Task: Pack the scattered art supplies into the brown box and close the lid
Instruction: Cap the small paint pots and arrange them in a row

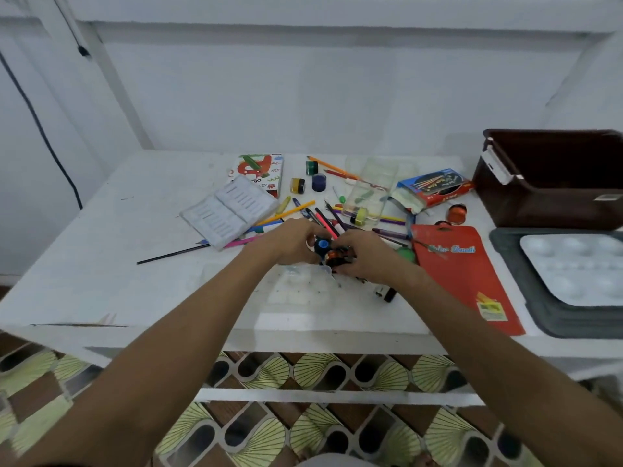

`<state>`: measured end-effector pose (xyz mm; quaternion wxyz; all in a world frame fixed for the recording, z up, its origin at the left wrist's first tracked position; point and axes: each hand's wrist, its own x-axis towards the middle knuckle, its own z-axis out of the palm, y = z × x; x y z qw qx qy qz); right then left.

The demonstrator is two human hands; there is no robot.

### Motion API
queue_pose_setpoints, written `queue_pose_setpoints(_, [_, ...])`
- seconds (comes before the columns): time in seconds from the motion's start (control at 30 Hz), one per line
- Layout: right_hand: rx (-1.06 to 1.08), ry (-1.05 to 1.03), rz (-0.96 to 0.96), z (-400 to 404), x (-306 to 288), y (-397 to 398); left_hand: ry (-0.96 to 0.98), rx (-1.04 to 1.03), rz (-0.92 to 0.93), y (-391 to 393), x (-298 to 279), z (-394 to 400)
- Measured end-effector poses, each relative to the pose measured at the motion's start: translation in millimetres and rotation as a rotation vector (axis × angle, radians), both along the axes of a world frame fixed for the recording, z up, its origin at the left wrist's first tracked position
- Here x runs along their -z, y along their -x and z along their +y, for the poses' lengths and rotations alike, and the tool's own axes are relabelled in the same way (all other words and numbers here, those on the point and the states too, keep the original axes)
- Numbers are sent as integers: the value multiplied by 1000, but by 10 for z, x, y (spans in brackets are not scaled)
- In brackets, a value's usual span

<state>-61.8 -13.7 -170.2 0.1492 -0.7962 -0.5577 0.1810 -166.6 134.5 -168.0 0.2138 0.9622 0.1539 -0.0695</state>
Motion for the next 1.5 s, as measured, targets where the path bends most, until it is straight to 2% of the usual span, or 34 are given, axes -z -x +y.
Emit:
queue_pose_setpoints(0.27, [61,-51,122,21,-11,-72,27,-123,-101,-26,104,7])
queue_pose_setpoints(0.43, [102,-150,234,128,-94,-39,85,-327,-217,120,-25,62])
queue_pose_setpoints(0.63, [-55,-196,276,403,-316,370,79,-521,-250,796,-295,232])
queue_pose_setpoints(0.8, [-122,-116,343,700,-223,778,42,-625,-219,1411,-273,288])
queue_pose_setpoints(1.03, [-123,-53,345,972,-5,1096,17,-628,-162,1720,-94,325])
queue_pose_setpoints(1.5, [-149,-234,118,983,306,1146,-134,-499,-64,1699,-65,302])
